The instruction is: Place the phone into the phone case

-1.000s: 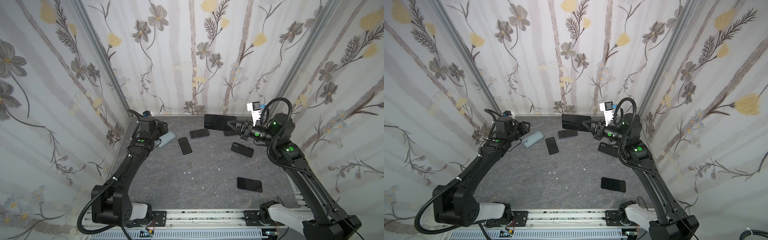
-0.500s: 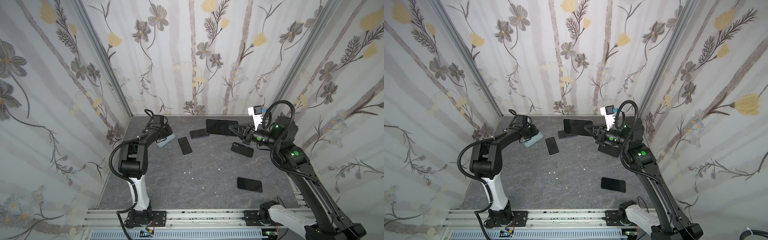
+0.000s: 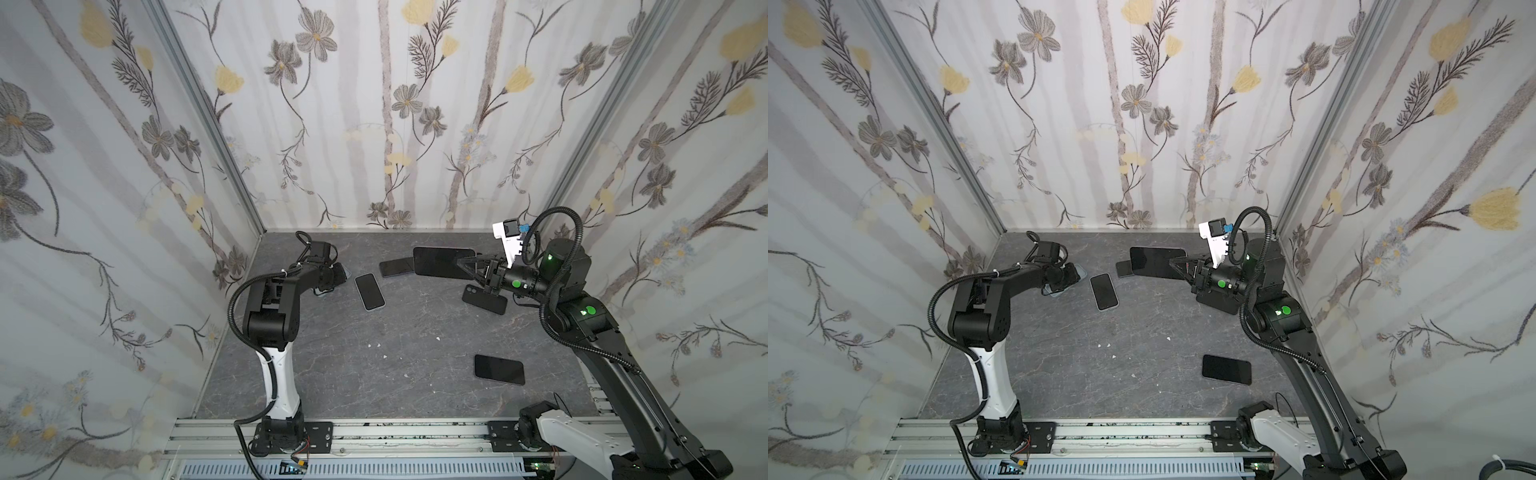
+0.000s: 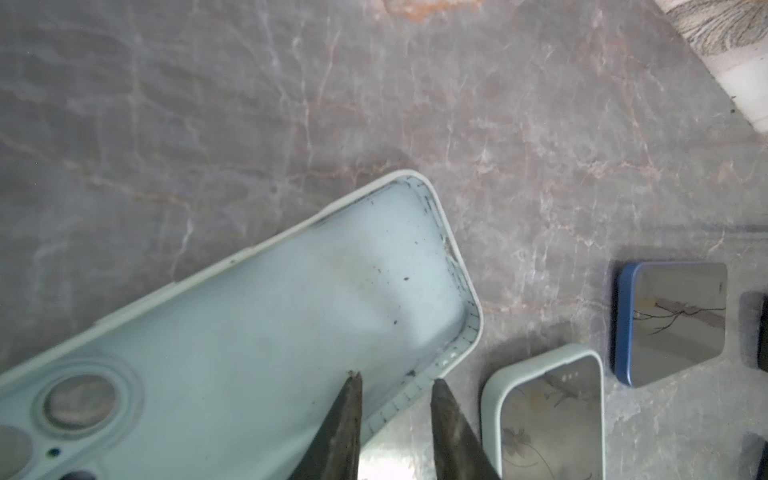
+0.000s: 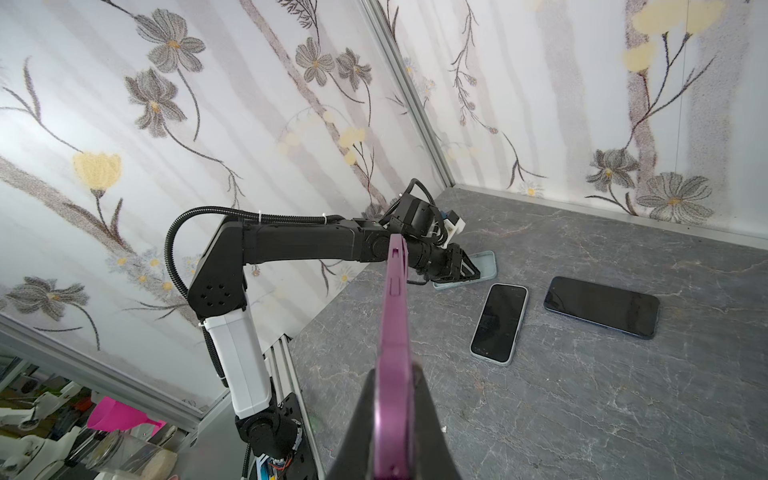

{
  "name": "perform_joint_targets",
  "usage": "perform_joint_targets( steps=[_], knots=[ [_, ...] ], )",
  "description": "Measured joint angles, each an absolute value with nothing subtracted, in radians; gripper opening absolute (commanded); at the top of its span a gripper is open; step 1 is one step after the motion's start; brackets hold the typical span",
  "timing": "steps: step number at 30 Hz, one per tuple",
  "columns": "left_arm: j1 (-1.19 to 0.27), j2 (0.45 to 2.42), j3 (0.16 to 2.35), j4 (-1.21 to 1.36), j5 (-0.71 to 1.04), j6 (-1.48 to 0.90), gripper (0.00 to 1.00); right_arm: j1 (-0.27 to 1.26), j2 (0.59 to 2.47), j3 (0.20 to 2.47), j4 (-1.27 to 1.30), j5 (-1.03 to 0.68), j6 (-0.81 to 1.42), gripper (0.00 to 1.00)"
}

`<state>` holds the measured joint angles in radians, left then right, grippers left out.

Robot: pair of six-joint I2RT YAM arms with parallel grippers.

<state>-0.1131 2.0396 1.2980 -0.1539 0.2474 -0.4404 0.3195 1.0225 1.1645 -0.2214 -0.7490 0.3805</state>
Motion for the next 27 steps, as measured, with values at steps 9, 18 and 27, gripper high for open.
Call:
perform_joint_targets(
  steps=[9,18,27],
  knots=[
    [-0.116,1.865,1.041,-0.099,0.249,-0.391,0.32,0.320,1.022,1.141,-0.216,-0.754,0.381,0.05],
    [-0.127,1.629,0.794,-0.154,0.302,-0.369,0.30,0.321,1.055,1.129,-0.195,-0.782,0.381,0.05],
    [-0.087,1.355,0.753,-0.282,0.223,-0.373,0.37,0.323,1.087,1.120,-0.163,-0.806,0.384,0.05]
  ],
)
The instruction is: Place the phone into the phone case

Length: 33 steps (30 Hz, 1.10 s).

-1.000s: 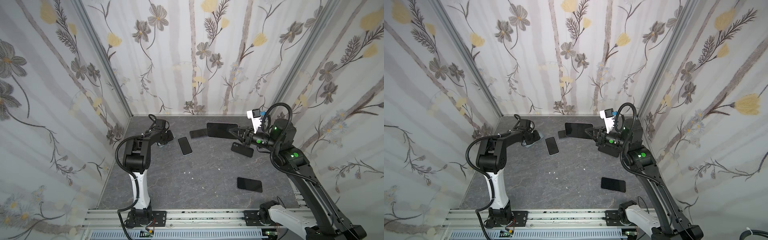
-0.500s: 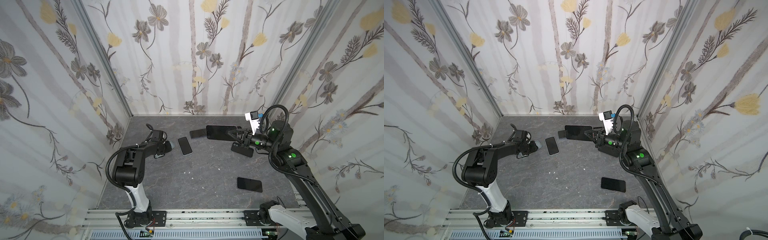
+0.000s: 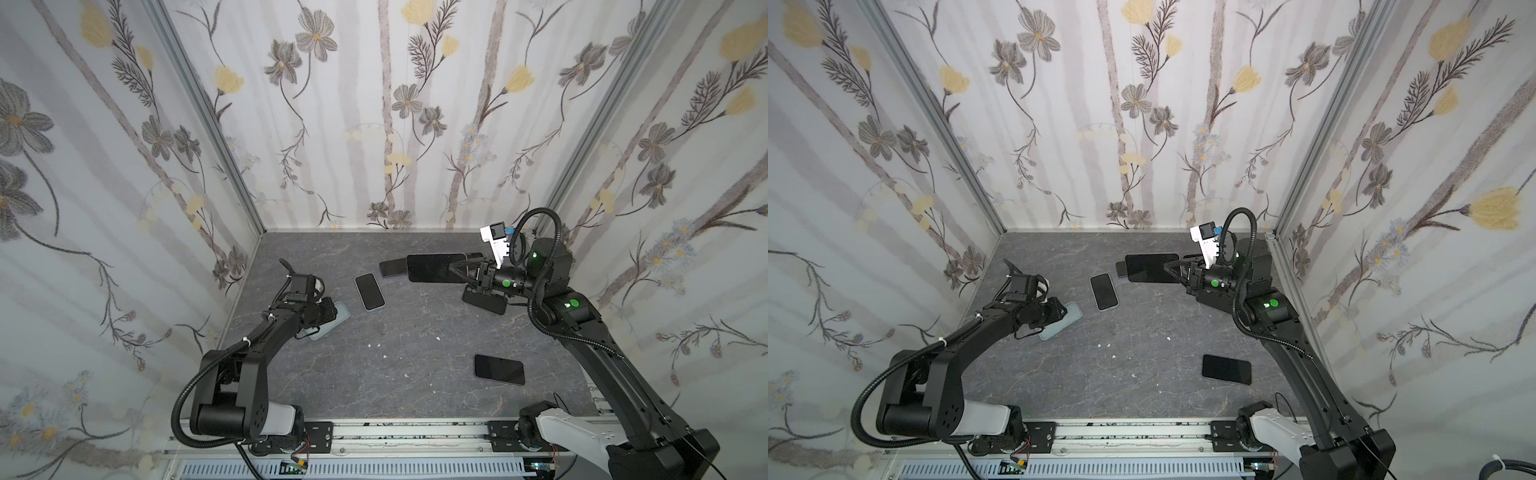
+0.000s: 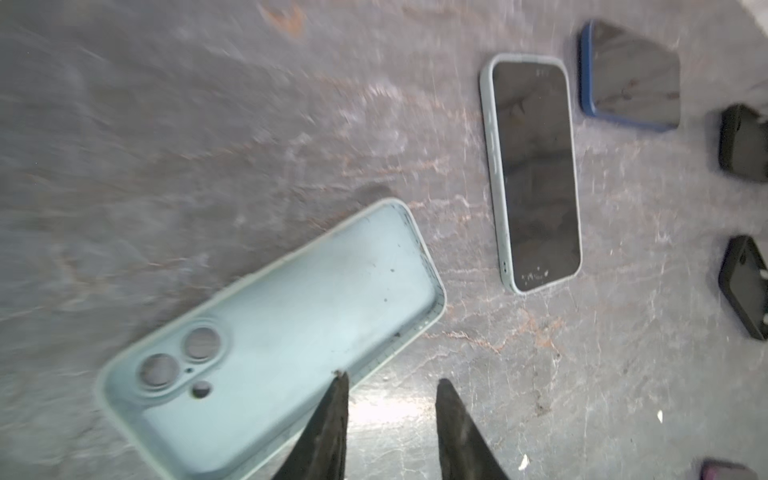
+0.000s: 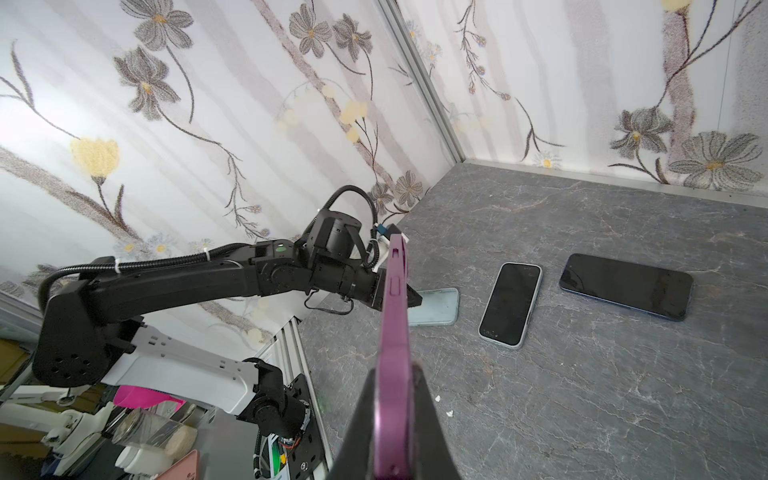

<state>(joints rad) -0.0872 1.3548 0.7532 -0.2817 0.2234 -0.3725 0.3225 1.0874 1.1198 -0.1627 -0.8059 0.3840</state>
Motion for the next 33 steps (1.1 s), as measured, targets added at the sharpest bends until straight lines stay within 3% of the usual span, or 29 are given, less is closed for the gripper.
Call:
perform_joint_targets(
  steps=[8,33],
  knots=[
    [0.036,1.213,0.627,-0.282,0.072,-0.475,0.36,0.324,1.087,1.120,-0.153,-0.810,0.384,0.06],
    [0.054,1.431,0.613,-0.228,0.162,-0.392,0.05,0.324,1.074,1.107,-0.160,-0.812,0.373,0.08]
  ],
)
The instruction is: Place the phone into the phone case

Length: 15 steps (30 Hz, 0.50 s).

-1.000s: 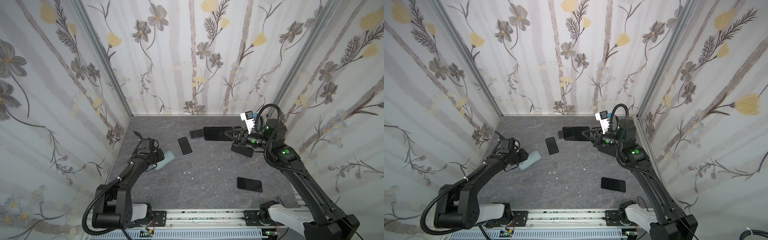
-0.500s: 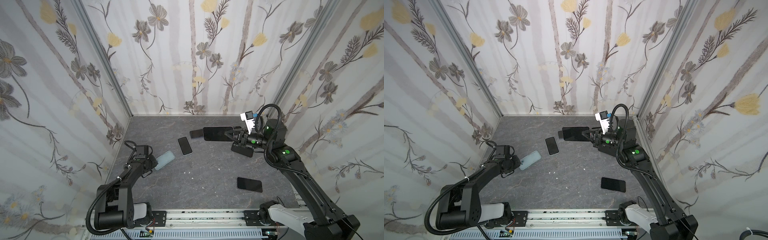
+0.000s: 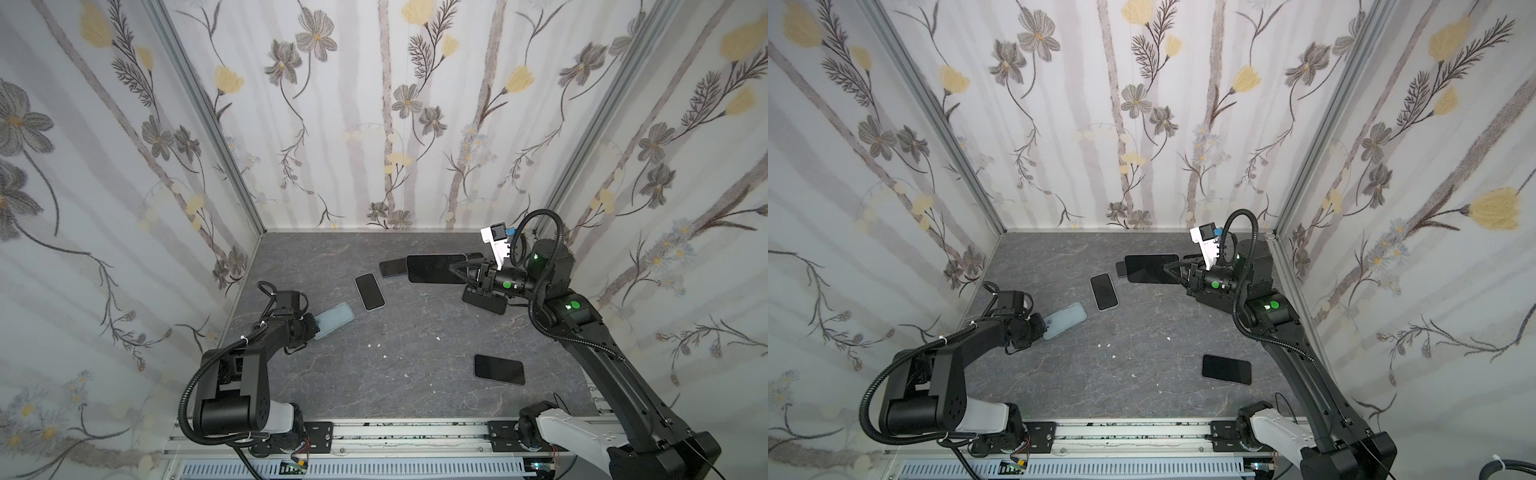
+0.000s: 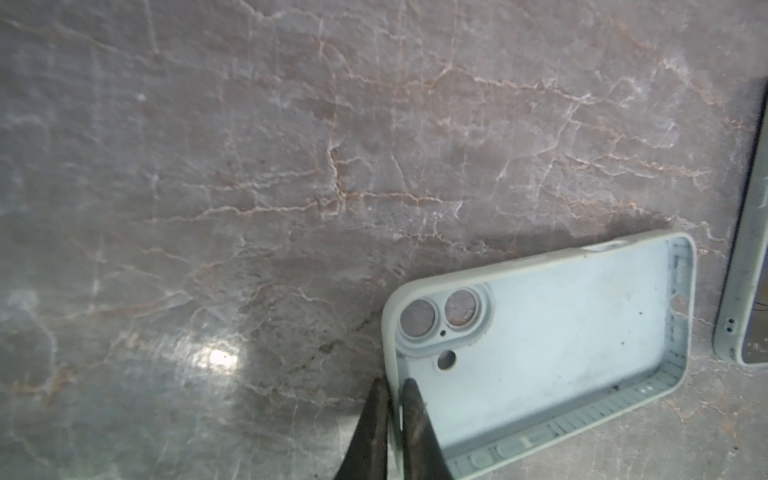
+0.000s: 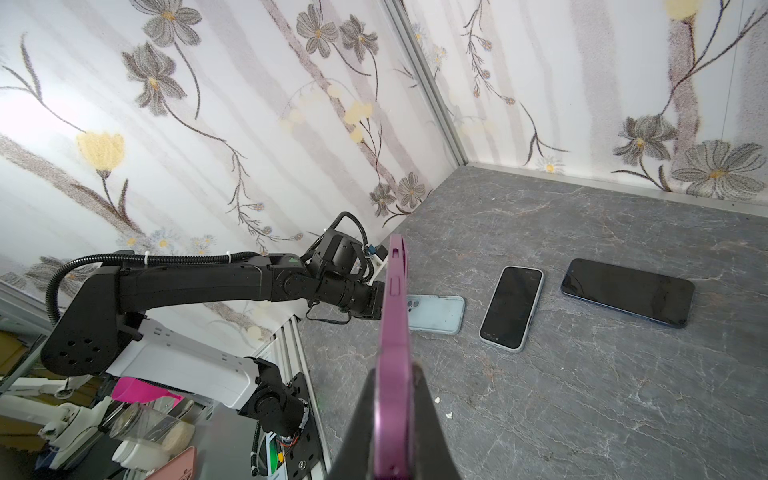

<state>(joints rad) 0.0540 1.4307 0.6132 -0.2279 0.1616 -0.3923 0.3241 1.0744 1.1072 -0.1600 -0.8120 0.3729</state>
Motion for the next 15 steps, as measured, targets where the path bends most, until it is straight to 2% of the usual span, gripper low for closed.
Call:
perform_joint_targets(
  steps=[8,15],
  knots=[
    [0.028,1.444,0.635,-0.248,0.175,-0.336,0.00,0.324,1.074,1.082,-0.159,-0.812,0.373,0.08],
    [-0.060,1.454,0.647,-0.265,0.183,-0.314,0.00,0.329,1.074,1.061,-0.139,-0.809,0.385,0.08]
  ],
)
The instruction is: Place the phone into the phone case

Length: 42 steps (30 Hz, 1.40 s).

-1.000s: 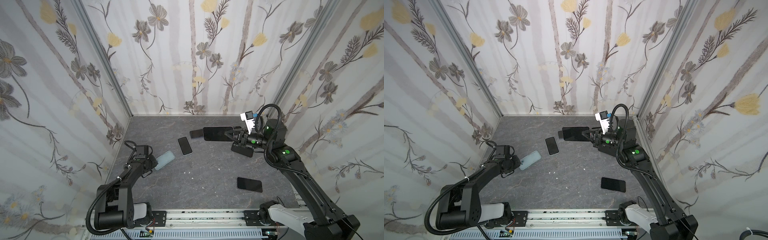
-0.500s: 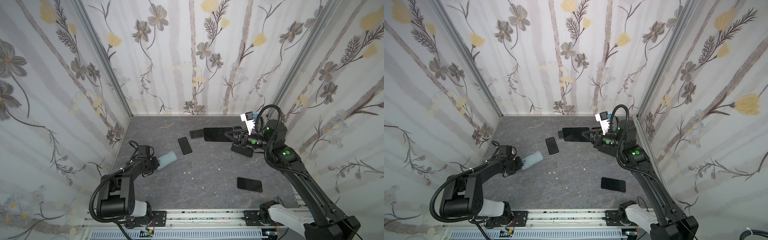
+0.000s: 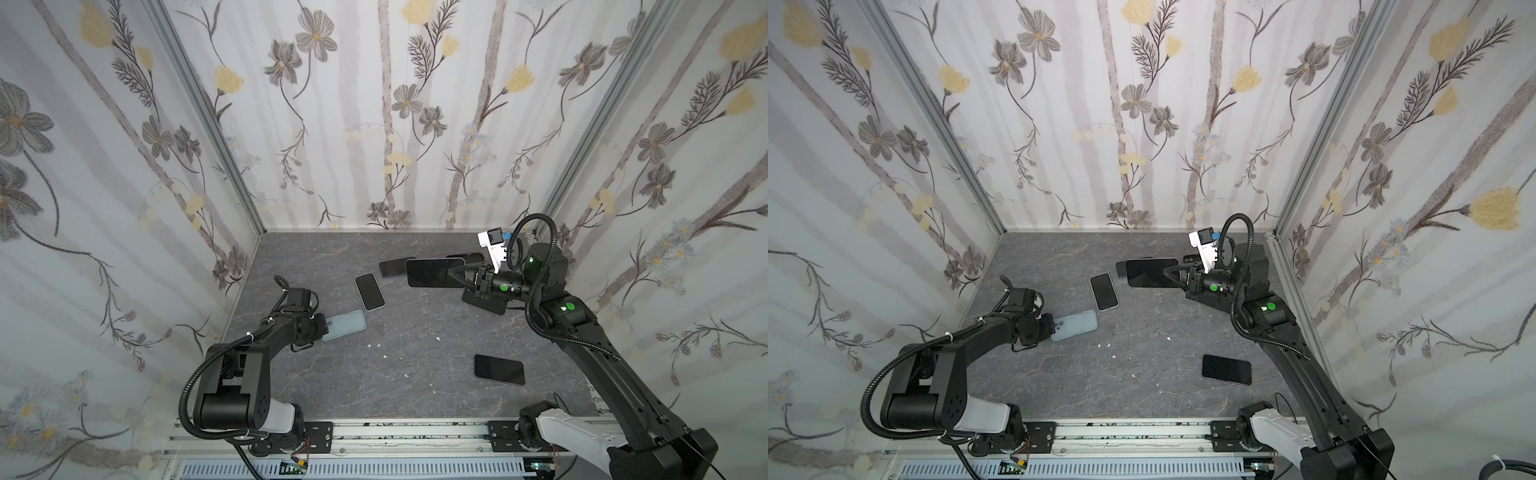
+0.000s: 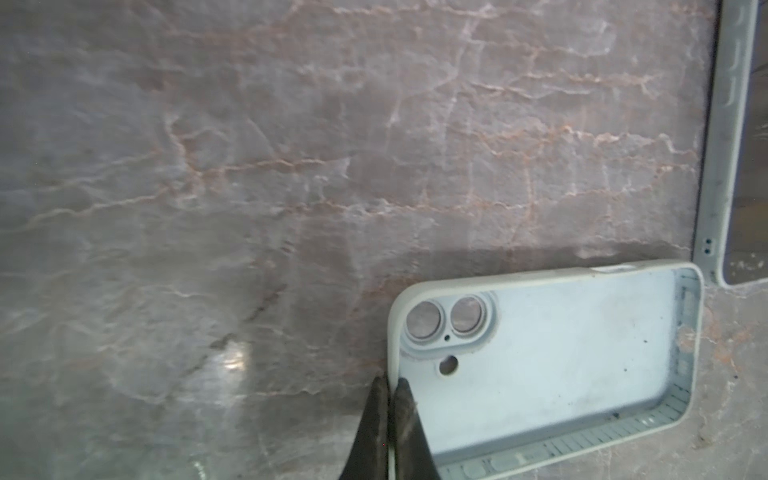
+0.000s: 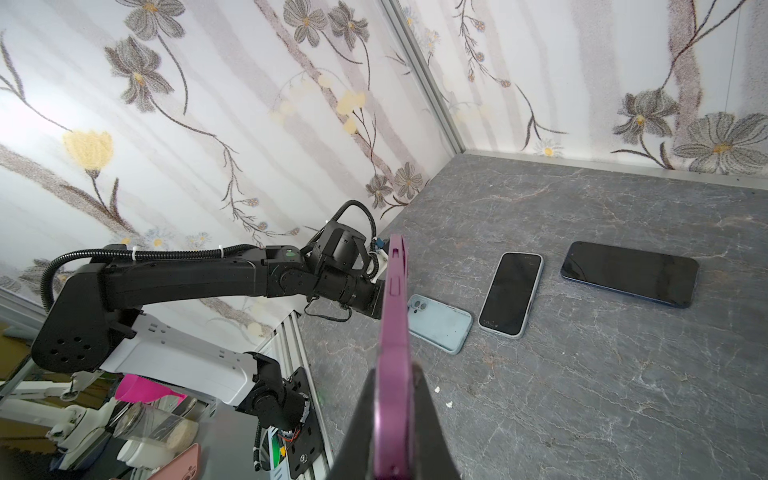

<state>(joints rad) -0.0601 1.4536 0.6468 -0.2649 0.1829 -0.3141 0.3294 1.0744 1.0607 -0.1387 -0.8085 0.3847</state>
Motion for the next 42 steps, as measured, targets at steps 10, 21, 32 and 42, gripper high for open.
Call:
perform_joint_targets(
  steps=[10,21,32,42],
  knots=[
    [-0.241,1.449,0.638,-0.247,0.164,-0.340,0.00,0.345,1.076,1.017,-0.115,-0.783,0.431,0.06],
    [-0.448,1.399,0.626,-0.228,0.189,-0.487,0.11,0.409,1.098,0.889,-0.118,-0.688,0.548,0.00],
    [-0.477,1.409,0.627,-0.168,0.245,-0.543,0.24,0.524,1.127,0.720,-0.073,-0.531,0.783,0.00],
    [-0.461,1.357,0.612,-0.146,0.236,-0.554,0.35,0.679,1.255,0.701,0.047,-0.420,0.943,0.00]
  ],
)
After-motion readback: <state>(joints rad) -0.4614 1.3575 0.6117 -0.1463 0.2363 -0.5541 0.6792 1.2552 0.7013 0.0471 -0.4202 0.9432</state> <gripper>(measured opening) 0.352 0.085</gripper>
